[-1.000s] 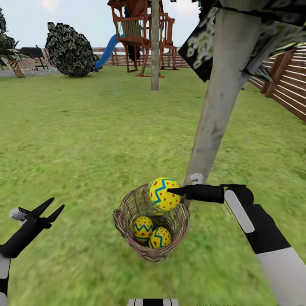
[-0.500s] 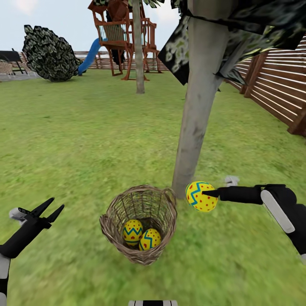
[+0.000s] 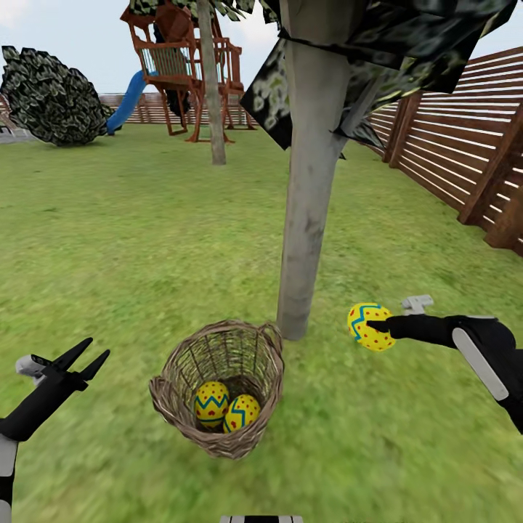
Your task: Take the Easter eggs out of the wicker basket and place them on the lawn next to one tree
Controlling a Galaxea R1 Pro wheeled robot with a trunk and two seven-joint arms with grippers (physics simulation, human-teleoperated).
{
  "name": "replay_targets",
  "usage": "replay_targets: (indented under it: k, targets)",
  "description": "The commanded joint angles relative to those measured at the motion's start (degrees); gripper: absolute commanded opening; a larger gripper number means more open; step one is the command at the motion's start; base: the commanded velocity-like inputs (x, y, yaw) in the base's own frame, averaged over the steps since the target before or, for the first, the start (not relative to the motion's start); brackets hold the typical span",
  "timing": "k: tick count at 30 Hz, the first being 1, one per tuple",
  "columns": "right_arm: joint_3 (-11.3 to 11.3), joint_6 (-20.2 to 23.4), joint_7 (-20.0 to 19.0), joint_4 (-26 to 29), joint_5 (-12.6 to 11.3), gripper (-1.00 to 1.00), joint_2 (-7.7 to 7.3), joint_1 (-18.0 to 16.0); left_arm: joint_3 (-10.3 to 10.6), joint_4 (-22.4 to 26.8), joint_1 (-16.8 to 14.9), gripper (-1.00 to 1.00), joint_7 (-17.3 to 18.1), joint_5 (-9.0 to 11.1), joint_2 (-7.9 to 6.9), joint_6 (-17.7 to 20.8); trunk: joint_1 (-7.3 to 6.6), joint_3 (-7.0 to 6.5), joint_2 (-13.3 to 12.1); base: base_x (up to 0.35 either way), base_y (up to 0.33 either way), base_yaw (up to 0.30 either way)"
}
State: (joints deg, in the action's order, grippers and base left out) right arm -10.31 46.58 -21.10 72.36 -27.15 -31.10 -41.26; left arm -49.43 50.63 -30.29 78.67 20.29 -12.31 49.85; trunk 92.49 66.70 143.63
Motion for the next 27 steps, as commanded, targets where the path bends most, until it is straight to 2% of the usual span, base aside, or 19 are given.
replay_targets:
  k: [1, 4, 7, 8, 11, 13, 15, 16, 19, 21, 22, 23, 26, 27]
  targets:
    - [-0.06, -0.08, 0.34, -0.28, 0.14, -1.0, -0.02, -0.05, -0.06, 0.0, -0.04, 1.0, 0.17, 0.01, 0.0, 0.6, -0.01, 0.05, 0.02, 0.0, 0.0, -0.004]
    - [-0.11, -1.43, 0.99, -1.72, 0.38, -1.0, 0.03, -0.05, -0.06, 0.0, -0.04, 1.0, 0.17, 0.01, 0.0, 0.61, -0.01, 0.05, 0.02, 0.0, 0.0, -0.001]
    - [-0.31, -6.23, 4.51, -4.19, 2.92, -1.0, 0.6, 0.0, -0.06, 0.0, -0.04, 1.0, 0.17, 0.01, 0.0, 0.6, -0.01, 0.05, 0.02, 0.0, 0.0, 0.0]
    - [-0.36, -9.06, 6.5, -5.4, 3.83, -1.0, 1.84, 0.02, -0.06, 0.0, -0.06, 1.0, 0.17, 0.01, 0.0, 0.6, -0.01, 0.05, 0.02, 0.0, 0.0, 0.0]
    - [-0.58, -16.34, 9.58, -11.36, 4.47, -1.0, 4.93, 0.04, -0.06, 0.07, -0.05, 1.0, 0.17, 0.01, 0.0, 0.6, -0.01, 0.05, 0.02, 0.0, 0.0, 0.0]
    - [-0.65, -21.29, 10.58, -15.36, 4.54, -1.0, 6.13, 0.02, -0.06, 0.08, -0.06, 1.0, 0.17, 0.01, 0.0, 0.6, -0.01, 0.05, 0.02, 0.0, 0.0, 0.0]
    - [-0.67, -27.62, 12.19, -20.7, 4.9, -1.0, 8.78, -0.05, -0.06, 0.08, -0.06, 1.0, 0.18, 0.01, 0.0, 0.6, -0.01, 0.05, 0.02, 0.0, 0.0, 0.0]
    - [-0.69, -30.05, 13.47, -23.22, 6.34, -1.0, 10.01, -0.09, -0.06, 0.08, -0.08, 1.0, 0.19, 0.01, 0.0, 0.6, -0.01, 0.05, 0.02, 0.0, 0.0, 0.0]
    - [-0.55, -39.56, 18.94, -31.79, 19.91, -1.0, 18.06, -0.13, -0.06, 0.09, -0.04, 1.0, 0.18, 0.01, 0.0, 0.6, -0.01, 0.05, 0.02, 0.0, 0.0, 0.0]
    - [-0.51, -46.15, 21.08, -37.22, 23.75, -1.0, 21.31, -0.23, -0.06, 0.09, -0.05, 1.0, 0.22, 0.01, 0.0, 0.6, -0.01, 0.05, 0.02, 0.0, 0.0, 0.0]
    - [-0.51, -51.08, 21.62, -43.0, 24.64, -1.0, 23.34, -0.64, -0.06, 0.09, -0.05, 1.0, 0.2, 0.01, 0.0, 0.6, -0.01, 0.05, 0.02, 0.0, 0.0, 0.0]
    - [-0.5, -52.46, 21.86, -46.48, 24.99, -1.0, 24.37, -0.93, -0.06, 0.09, -0.04, 1.0, 0.23, 0.01, 0.07, 0.6, -0.01, 0.05, 0.02, 0.0, 0.0, 0.0]
    - [-0.5, -52.42, 22.55, -47.34, 24.83, -1.0, 24.64, -1.15, -0.06, 0.09, -0.06, 1.0, 0.22, 0.01, 0.12, 0.6, -0.01, 0.05, 0.02, 0.0, 0.0, 0.0]
    - [-0.53, -52.17, 22.81, -48.42, 24.84, -1.0, 25.6, -1.78, -0.06, 0.09, -0.05, 1.0, 0.24, 0.01, 0.14, 0.6, -0.01, 0.05, 0.02, 0.0, 0.0, 0.0]
